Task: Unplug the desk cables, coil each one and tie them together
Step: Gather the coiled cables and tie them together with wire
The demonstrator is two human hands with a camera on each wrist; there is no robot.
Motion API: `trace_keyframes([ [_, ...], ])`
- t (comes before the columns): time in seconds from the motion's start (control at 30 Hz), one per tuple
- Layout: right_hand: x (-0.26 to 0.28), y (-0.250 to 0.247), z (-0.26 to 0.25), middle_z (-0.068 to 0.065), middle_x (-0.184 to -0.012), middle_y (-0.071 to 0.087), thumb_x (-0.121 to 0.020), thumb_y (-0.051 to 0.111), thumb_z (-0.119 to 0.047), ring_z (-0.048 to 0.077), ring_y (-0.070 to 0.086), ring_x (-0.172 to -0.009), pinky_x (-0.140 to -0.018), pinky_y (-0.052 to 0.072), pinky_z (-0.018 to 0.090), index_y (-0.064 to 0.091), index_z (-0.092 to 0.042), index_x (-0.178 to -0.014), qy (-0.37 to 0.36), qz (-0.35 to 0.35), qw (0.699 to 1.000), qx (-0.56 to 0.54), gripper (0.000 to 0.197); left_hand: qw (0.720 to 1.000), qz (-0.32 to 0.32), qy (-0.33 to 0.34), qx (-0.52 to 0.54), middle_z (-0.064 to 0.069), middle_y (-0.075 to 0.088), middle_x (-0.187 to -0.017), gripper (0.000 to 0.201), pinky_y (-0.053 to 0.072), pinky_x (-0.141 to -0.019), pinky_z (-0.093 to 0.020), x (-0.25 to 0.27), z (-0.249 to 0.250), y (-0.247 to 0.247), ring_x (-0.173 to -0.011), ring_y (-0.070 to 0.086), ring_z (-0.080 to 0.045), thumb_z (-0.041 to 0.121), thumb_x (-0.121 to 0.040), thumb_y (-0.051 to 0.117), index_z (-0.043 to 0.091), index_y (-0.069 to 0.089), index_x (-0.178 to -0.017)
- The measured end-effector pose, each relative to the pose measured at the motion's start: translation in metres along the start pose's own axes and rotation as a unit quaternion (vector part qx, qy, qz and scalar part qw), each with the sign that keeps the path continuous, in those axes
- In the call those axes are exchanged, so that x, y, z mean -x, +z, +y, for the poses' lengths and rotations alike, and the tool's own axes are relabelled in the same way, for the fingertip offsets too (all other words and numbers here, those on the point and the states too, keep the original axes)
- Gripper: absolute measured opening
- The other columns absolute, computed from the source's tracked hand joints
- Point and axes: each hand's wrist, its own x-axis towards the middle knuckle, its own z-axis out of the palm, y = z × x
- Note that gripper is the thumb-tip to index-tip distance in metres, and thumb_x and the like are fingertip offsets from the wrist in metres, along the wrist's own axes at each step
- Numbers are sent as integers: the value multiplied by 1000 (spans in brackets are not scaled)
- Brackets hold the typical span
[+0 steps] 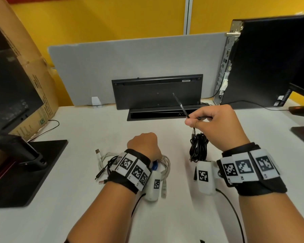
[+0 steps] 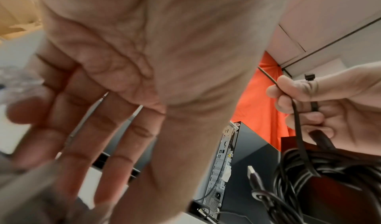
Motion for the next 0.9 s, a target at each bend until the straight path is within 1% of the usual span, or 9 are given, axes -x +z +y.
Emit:
trace_keyframes([
  [0.07, 0, -1, 1, -8, -75, 71, -75, 80, -24, -1, 63, -72, -73, 47, 17, 76, -21, -77, 0, 6, 1000, -4, 6, 1000, -13, 2, -23, -1, 64, -82, 15, 44, -60, -28, 2, 1, 2, -69, 59, -20, 25, -78, 70, 15, 62, -87],
  [0.17, 1, 0, 1, -7, -76, 71, -75, 80, -24, 0, 63, -73, -73, 48, 16, 76, -22, -77, 0, 3, 1000, -3, 5, 1000, 8, 12, -13, -1, 60, -82, 7, 44, -64, -29, 6, 2, 4, -71, 57, -22, 17, -83, 62, 15, 61, -90],
  [0.33, 1, -2, 2, -10, -76, 72, -75, 80, -24, -4, 63, -75, -73, 45, 12, 78, -23, -79, 12, -2, 1000, -12, 4, 983, 123, 23, 136, -3, 62, -75, 15, 45, -59, -27, 8, 1, -11, -71, 61, -22, 18, -90, 56, 12, 62, -78],
  [0.4, 0, -3, 1, -11, -76, 71, -76, 79, -24, -6, 62, -77, -73, 44, 11, 78, -23, -80, 14, -2, 1000, -9, 4, 942, 173, 46, 284, -6, 66, -75, 20, 52, -61, -33, 9, 3, -23, -71, 64, -23, 20, -92, 56, 10, 61, -77],
  [0.47, -1, -3, 0, -13, -75, 71, -77, 78, -24, -6, 62, -77, -71, 43, 10, 78, -25, -80, 14, -5, 1000, -4, 3, 871, 228, 63, 430, -5, 70, -74, 16, 56, -65, -29, 14, 7, -33, -69, 67, -18, 21, -93, 58, 12, 64, -81],
  [0.57, -1, -5, -1, -18, -75, 69, -79, 77, -25, -9, 61, -78, -67, 40, 8, 78, -28, -79, 20, -15, 1000, 8, 3, 796, 290, 77, 526, 2, 72, -69, 12, 53, -64, -15, 19, 11, -40, -66, 68, -7, 22, -93, 60, 18, 65, -82],
  [0.63, -1, -6, 0, -20, -72, 68, -80, 76, -24, -11, 60, -74, -63, 38, 5, 77, -29, -77, 25, -25, 999, 27, 6, 763, 313, 95, 557, 2, 73, -73, 10, 56, -71, -23, 22, 11, -43, -70, 69, -9, 21, -92, 62, 25, 66, -83],
  [0.73, -3, -6, 0, -22, -67, 64, -81, 75, -21, -15, 58, -70, -57, 39, 0, 78, -24, -77, 17, -49, 997, 60, 6, 739, 334, 137, 569, 3, 72, -76, 16, 59, -73, -30, 25, 11, -45, -74, 69, -13, 18, -91, 65, 32, 68, -83],
  [0.9, -2, 2, -8, -9, -72, 72, -81, 75, -25, 0, 62, -69, -60, 40, 7, 80, -22, -77, -2, -81, 993, 85, 7, 758, 315, 191, 538, 7, 72, -82, 14, 59, -75, -31, 30, 18, -44, -79, 68, -10, 15, -88, 68, 26, 73, -94],
])
